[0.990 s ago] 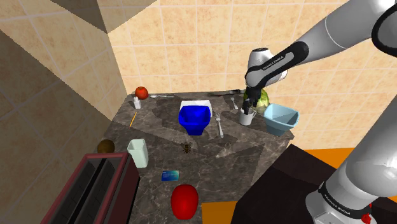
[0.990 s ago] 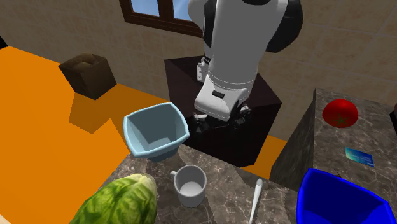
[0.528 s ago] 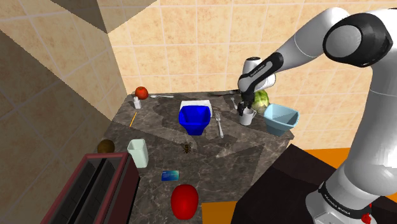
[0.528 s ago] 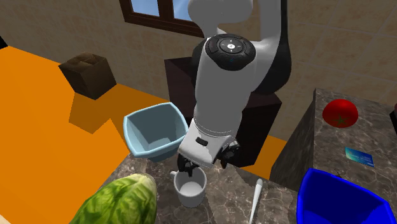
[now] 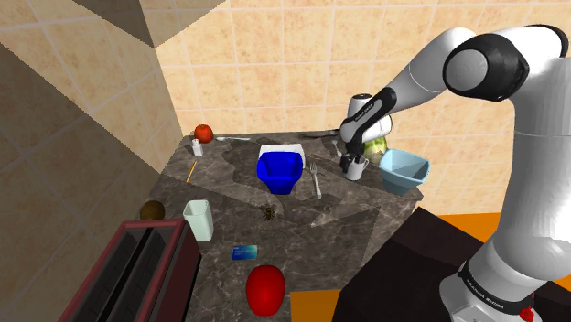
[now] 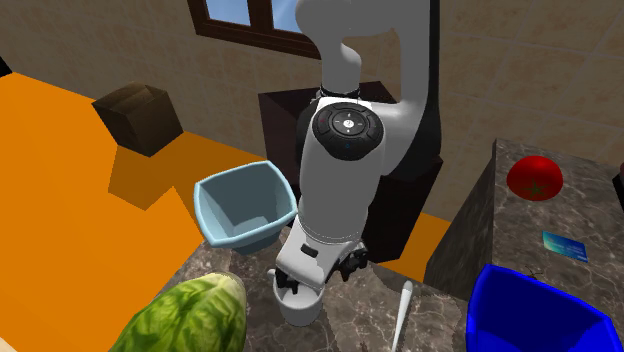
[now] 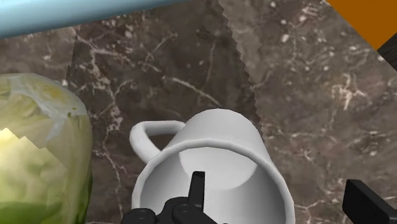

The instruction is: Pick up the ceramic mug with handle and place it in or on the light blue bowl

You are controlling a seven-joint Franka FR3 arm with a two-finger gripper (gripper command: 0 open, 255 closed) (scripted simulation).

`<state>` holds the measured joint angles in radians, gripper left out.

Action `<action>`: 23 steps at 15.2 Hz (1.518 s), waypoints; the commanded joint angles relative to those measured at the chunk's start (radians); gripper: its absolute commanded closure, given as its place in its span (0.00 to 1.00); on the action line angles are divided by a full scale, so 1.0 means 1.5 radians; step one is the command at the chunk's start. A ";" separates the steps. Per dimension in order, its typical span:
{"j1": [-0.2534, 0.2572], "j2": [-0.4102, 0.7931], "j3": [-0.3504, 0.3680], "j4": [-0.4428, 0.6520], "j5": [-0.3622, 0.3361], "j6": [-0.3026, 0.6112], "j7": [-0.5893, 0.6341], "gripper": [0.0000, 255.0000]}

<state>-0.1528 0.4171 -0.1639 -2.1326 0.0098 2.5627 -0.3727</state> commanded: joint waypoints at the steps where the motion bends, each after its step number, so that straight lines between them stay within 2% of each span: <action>1: 0.000 0.007 0.001 0.002 0.001 0.005 0.000 0.00; 7: 0.000 0.007 0.001 0.002 0.001 0.004 0.000 0.00; 8: 0.000 0.007 0.001 0.002 0.001 0.004 0.000 1.00; 17: 0.000 0.007 0.001 0.002 0.001 0.005 0.000 1.00; 23: 0.005 -0.037 -0.005 0.002 -0.007 -0.039 0.004 1.00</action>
<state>-0.1479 0.3726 -0.1697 -2.1337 0.0013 2.5199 -0.3689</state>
